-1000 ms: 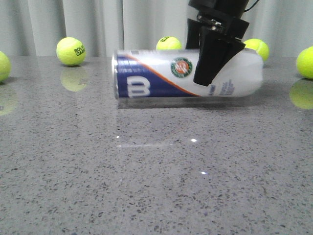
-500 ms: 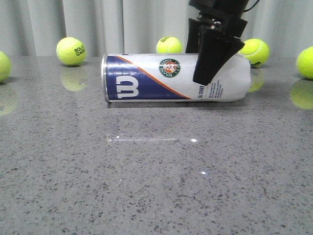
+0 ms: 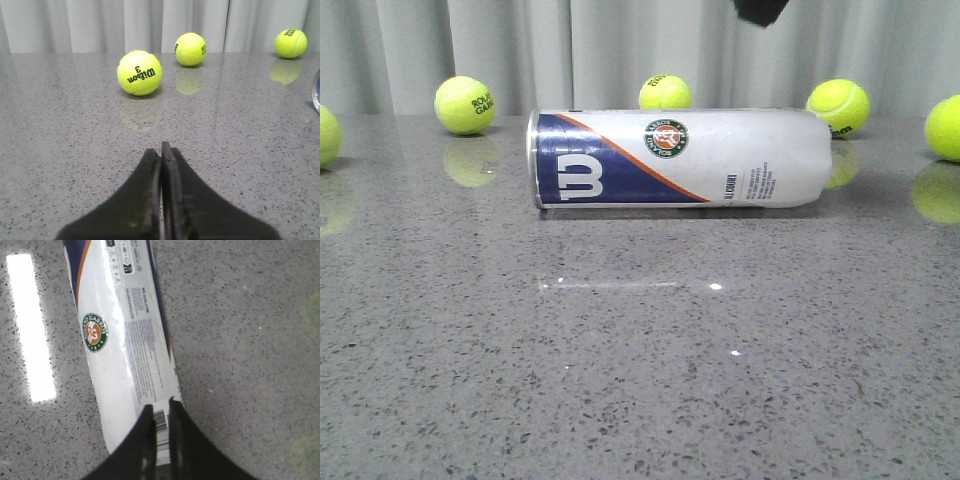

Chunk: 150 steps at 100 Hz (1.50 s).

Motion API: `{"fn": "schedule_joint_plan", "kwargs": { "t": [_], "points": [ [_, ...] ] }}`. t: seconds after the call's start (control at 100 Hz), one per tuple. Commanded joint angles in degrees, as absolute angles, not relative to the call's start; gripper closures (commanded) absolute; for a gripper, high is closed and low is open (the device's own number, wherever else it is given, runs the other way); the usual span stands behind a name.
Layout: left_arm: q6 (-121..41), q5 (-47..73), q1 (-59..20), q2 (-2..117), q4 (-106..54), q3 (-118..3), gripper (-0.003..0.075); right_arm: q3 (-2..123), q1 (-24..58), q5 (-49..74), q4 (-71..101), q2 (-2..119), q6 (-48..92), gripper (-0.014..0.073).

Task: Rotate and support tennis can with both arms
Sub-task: 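Lower the can onto the table and open the right gripper, then withdraw the right gripper upward away from the can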

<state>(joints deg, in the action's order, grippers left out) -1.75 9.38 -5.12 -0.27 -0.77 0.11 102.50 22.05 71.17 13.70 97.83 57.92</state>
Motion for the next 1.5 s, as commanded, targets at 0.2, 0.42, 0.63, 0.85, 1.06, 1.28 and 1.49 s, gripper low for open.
{"fn": "schedule_joint_plan", "kwargs": {
  "t": [0.2, 0.42, 0.63, 0.85, 1.06, 1.28, 1.49],
  "points": [
    [-1.2, 4.9, -5.1, -1.9, -0.8, 2.6, 0.0739, 103.9, 20.2, 74.8, 13.8, 90.1, 33.6, 0.0659],
    [-1.2, 4.9, -5.1, -1.9, -0.8, 2.6, 0.0739, 97.9, 15.5, 70.5, 13.8, 83.6, 14.3, 0.0659],
    [-1.2, 4.9, -5.1, -1.9, -0.8, 2.6, 0.0739, 82.8, 12.6, 56.9, 13.8, 71.9, 10.2, 0.0659],
    [-1.2, 4.9, -5.1, -1.9, -0.8, 2.6, 0.0739, 63.1, 12.5, 39.7, 13.8, 57.8, 10.2, 0.0659],
    [-1.2, 3.3, -5.1, -1.9, -0.8, 2.6, 0.0739, 46.1, 12.5, 25.8, 13.8, 43.9, 10.3, 0.0661],
    [-1.2, 0.0, -5.1, -1.9, -0.8, 1.4, 0.0739, 32.8, 12.5, 19.6, 13.7, 28.7, 10.4, 0.0661],
    [-1.2, 4.3, -5.1, -1.2, -0.8, -4.5, 0.0739, 26.0, 12.5, 19.5, 13.7, 17.2, 10.4, 0.0661]
  ]
}}
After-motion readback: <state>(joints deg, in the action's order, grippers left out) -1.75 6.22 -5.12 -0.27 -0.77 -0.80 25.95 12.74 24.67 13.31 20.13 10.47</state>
